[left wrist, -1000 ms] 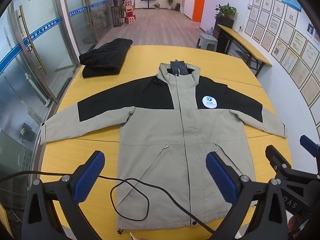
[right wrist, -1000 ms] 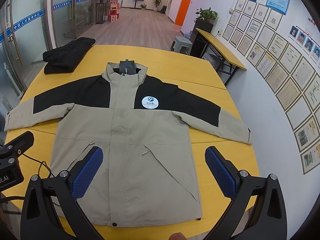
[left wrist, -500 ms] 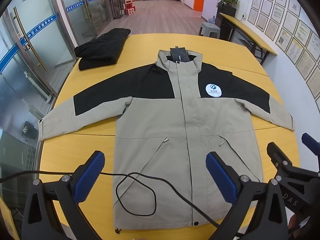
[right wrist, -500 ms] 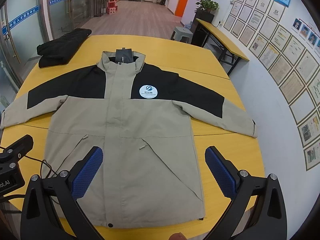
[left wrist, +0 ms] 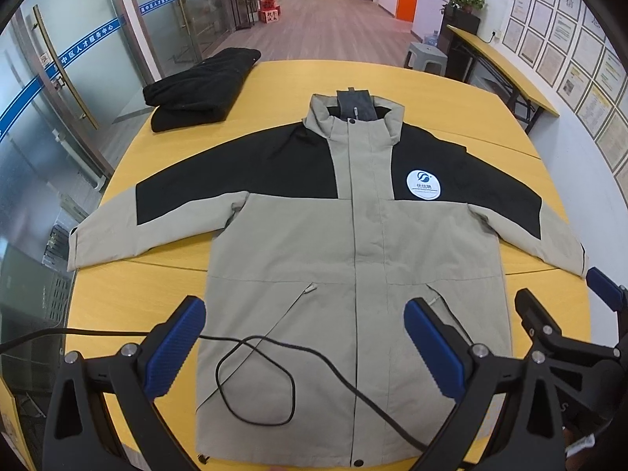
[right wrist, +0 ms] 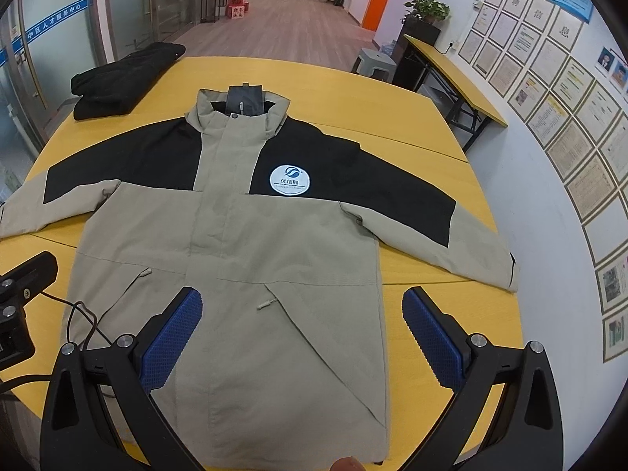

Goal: Fold clothes
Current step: 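Grasp the jacket sleeve cuff with the right tool and lift it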

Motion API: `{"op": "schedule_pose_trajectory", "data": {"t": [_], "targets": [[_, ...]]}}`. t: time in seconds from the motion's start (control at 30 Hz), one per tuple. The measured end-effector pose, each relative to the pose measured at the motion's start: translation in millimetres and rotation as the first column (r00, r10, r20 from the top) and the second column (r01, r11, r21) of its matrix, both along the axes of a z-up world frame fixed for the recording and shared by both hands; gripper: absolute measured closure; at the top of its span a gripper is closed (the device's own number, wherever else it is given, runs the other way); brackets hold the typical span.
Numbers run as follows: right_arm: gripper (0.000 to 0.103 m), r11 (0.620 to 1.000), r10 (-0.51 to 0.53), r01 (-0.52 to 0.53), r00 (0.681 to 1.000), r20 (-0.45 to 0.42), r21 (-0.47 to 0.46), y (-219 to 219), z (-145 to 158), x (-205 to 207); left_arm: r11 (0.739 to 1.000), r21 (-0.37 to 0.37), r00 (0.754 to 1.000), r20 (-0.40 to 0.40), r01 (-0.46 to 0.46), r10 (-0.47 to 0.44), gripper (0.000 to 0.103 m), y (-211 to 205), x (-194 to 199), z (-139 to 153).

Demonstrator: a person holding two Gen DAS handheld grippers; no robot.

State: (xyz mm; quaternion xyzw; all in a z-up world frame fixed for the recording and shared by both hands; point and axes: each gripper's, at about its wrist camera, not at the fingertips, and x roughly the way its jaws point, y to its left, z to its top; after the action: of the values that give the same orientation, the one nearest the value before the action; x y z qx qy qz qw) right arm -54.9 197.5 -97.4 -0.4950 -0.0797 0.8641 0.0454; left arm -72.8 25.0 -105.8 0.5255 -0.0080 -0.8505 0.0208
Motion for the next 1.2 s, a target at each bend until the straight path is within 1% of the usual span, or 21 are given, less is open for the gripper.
{"op": "schedule_pose_trajectory", "data": {"t": [0.03, 0.1, 0.23, 0.27, 0.4, 0.43, 0.47, 0.53, 0.63, 0.7, 0.73, 0.77, 0.83, 0.9, 0.97, 1.0, 1.03, 1.1, 1.13, 1.17, 1.2], "targets": [[0.000, 1.000, -0.003, 0.003, 1.000, -0.008, -0.015, 5.3, -3.1, -1.2, 1.000, 0.003, 1.000, -0.004, 0.005, -0.005, 0.000, 1.7, -2.5, -3.0], [0.000, 0.996, -0.024, 0.021, 0.999, -0.031, -0.083, 27.0, -14.5, -4.0, 0.999, 0.024, 0.999, -0.020, 0.038, -0.038, 0.000, 7.4, -10.4, -13.5], [0.000, 0.975, -0.070, 0.053, 0.995, -0.073, -0.218, 70.2, -37.1, -9.4, 0.985, 0.083, 0.987, -0.065, 0.152, -0.147, 0.000, 28.6, -38.7, -48.8], [0.000, 0.970, -0.089, 0.068, 0.993, -0.082, -0.233, 84.6, -45.8, -11.0, 0.980, 0.093, 0.982, -0.077, 0.178, -0.171, 0.000, 35.2, -47.4, -59.0], [0.000, 0.964, -0.207, 0.184, 0.972, -0.110, -0.191, 169.3, -100.7, -19.7, 0.958, 0.074, 0.956, -0.117, 0.278, -0.269, 0.000, 78.9, -89.6, -102.2], [0.000, 0.956, -0.246, 0.222, 0.963, -0.111, -0.190, 196.6, -115.8, -22.7, 0.946, 0.064, 0.942, -0.137, 0.318, -0.307, 0.000, 96.0, -101.8, -114.5], [0.000, 0.945, -0.291, 0.267, 0.950, -0.110, -0.189, 226.3, -130.4, -25.8, 0.939, 0.061, 0.933, -0.149, 0.340, -0.328, 0.000, 110.1, -111.9, -124.5], [0.000, 0.915, -0.375, 0.350, 0.921, -0.104, -0.201, 284.2, -154.5, -30.6, 0.917, 0.055, 0.909, -0.171, 0.394, -0.380, 0.000, 144.0, -136.3, -146.3], [0.000, 0.863, -0.478, 0.441, 0.871, -0.112, -0.247, 367.3, -178.9, -31.4, 0.893, 0.053, 0.882, -0.192, 0.447, -0.430, 0.000, 195.3, -171.8, -173.6], [0.000, 0.831, -0.524, 0.482, 0.846, -0.099, -0.277, 418.8, -192.7, -33.1, 0.878, 0.067, 0.869, -0.198, 0.474, -0.454, 0.000, 225.5, -191.6, -187.3], [0.000, 0.814, -0.547, 0.502, 0.832, -0.094, -0.293, 442.6, -198.1, -33.3, 0.866, 0.077, 0.859, -0.200, 0.493, -0.471, 0.000, 242.7, -202.2, -195.0], [0.000, 0.799, -0.568, 0.521, 0.818, -0.091, -0.301, 460.7, -202.5, -34.2, 0.854, 0.082, 0.848, -0.200, 0.514, -0.491, 0.000, 255.6, -208.7, -200.6], [0.000, 0.779, -0.600, 0.555, 0.795, -0.089, -0.291, 478.5, -207.5, -38.2, 0.826, 0.082, 0.822, -0.193, 0.557, -0.535, 0.000, 285.4, -221.8, -213.5], [0.000, 0.758, -0.631, 0.588, 0.771, -0.088, -0.281, 496.3, -212.5, -42.1, 0.804, 0.095, 0.805, -0.174, 0.587, -0.567, 0.000, 308.7, -232.4, -224.8], [0.001, 0.736, -0.661, 0.620, 0.746, -0.087, -0.272, 514.1, -217.6, -46.0, 0.786, 0.094, 0.789, -0.157, 0.610, -0.594, 0.000, 326.5, -240.0, -234.4], [0.002, 0.724, -0.675, 0.636, 0.732, -0.087, -0.267, 523.0, -220.1, -48.0, 0.783, 0.089, 0.786, -0.145, 0.615, -0.601, 0.000, 333.5, -242.9, -239.4], [0.003, 0.712, -0.690, 0.651, 0.719, -0.087, -0.262, 531.9, -222.6, -49.9, 0.781, 0.090, 0.785, -0.128, 0.618, -0.606, 0.000, 337.6, -245.1, -246.5], [0.008, 0.687, -0.717, 0.682, 0.691, -0.087, -0.252, 549.7, -227.6, -53.9, 0.777, 0.092, 0.782, -0.117, 0.622, -0.612, 0.000, 342.9, -245.3, -254.7], [0.016, 0.674, -0.731, 0.696, 0.677, -0.087, -0.247, 558.6, -230.2, -55.8, 0.778, 0.091, 0.782, -0.123, 0.622, -0.611, 0.000, 343.5, -244.6, -255.7], [0.030, 0.668, -0.739, 0.708, 0.668, -0.091, -0.230, 562.0, -231.7, -58.5, 0.778, 0.089, 0.782, -0.128, 0.622, -0.610, 0.000, 344.1, -243.9, -256.6], [0.038, 0.672, -0.738, 0.712, 0.667, -0.102, -0.202, 558.5, -231.9, -60.3, 0.779, 0.088, 0.782, -0.133, 0.621, -0.609, 0.000, 344.6, -243.2, -257.6]]}}
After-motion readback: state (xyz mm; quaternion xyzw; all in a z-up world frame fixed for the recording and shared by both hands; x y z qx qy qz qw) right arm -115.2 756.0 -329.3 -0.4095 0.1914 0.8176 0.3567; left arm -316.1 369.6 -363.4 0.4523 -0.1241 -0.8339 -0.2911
